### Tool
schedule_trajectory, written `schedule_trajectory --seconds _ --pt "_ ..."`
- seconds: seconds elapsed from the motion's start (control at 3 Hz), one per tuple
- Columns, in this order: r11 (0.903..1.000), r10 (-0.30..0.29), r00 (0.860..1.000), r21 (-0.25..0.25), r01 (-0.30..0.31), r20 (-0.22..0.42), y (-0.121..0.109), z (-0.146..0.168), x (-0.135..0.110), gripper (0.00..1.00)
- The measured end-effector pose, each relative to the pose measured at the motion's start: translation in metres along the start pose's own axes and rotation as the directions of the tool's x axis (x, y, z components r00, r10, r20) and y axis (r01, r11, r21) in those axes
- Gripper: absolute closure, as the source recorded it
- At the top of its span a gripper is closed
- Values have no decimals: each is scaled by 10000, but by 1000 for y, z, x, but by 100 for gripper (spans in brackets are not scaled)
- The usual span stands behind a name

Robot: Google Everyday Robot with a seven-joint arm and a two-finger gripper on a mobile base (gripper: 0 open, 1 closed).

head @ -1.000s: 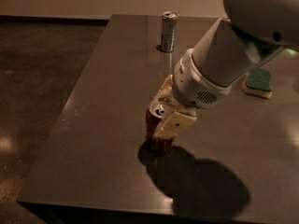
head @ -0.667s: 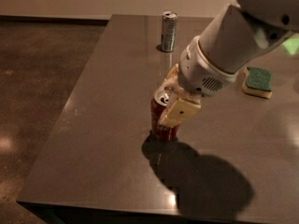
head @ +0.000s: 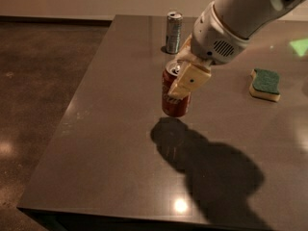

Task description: Move coke can near redbull can

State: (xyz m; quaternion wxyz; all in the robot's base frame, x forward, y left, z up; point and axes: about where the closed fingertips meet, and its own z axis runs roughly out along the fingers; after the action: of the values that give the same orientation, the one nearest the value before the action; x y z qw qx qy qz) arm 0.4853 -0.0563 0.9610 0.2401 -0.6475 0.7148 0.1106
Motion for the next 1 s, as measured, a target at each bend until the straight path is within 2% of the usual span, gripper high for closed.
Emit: schedule_trajectory --seconds 0.33,0.67,1.0 --pt "10000 0 10000 0 0 0 0 0 0 100" --pt "9926 925 9955 809 -906 -191 -34 -10 8 100" --pt "9812 1410 9898 1359 -1372 -181 -60 -22 13 100"
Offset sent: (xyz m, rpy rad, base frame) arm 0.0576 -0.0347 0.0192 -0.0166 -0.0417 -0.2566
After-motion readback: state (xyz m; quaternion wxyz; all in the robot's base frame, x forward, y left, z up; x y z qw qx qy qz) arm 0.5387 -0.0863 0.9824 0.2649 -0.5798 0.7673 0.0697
